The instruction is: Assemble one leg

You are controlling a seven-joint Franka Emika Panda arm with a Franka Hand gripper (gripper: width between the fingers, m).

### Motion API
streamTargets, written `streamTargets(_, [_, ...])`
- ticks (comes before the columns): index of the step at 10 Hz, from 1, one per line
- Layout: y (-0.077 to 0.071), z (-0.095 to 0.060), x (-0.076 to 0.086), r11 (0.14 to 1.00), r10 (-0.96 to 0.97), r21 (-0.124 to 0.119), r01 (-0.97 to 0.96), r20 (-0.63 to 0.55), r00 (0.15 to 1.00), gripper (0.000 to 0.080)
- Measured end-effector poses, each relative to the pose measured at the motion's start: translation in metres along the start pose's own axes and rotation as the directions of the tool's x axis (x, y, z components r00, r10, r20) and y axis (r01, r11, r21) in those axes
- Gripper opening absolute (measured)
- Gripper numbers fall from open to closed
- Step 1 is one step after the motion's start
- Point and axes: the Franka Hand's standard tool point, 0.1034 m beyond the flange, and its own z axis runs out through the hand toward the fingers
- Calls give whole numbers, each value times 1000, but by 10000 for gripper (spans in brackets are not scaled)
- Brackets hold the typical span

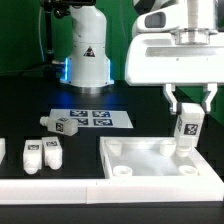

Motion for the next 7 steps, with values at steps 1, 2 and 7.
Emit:
streamTargets(1, [-5,5,-4,1000,7,6,-7,-12,1000,286])
streamTargets(2, [-7,7,-6,1000,16,8,-16,-13,1000,286])
streamTargets(7, [-3,13,-18,1000,7,-1,-7,6,1000,286])
